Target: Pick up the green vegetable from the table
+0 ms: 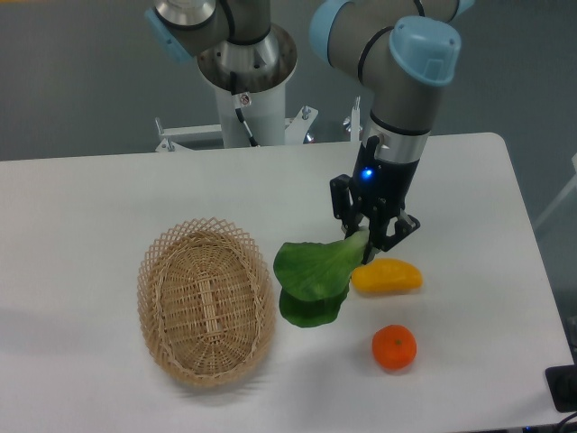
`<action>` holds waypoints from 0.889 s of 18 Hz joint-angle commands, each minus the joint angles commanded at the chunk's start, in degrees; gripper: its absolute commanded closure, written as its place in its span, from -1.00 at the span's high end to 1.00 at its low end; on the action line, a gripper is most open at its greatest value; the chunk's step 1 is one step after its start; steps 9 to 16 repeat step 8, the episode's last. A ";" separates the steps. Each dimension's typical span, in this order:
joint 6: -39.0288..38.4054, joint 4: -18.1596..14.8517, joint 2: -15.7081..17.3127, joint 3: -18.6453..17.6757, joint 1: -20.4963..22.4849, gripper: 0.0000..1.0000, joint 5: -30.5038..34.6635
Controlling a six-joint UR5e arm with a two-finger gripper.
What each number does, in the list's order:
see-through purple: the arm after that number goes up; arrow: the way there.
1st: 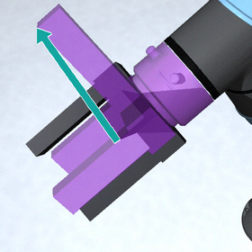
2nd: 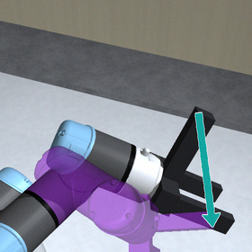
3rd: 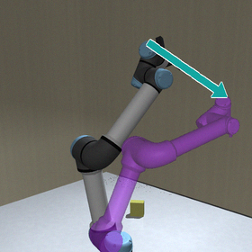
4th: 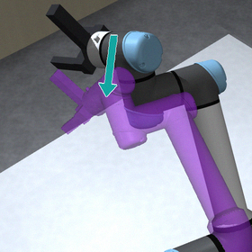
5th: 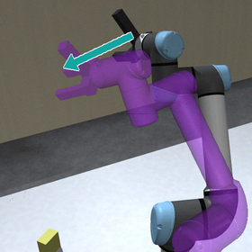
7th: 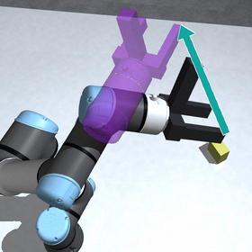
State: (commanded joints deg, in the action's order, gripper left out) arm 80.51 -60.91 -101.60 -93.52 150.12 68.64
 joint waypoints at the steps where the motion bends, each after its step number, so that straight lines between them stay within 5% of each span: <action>1: -0.18 0.00 0.00 0.26 -0.09 -0.26 0.00; 16: -0.18 0.00 0.09 0.26 0.00 -0.26 0.00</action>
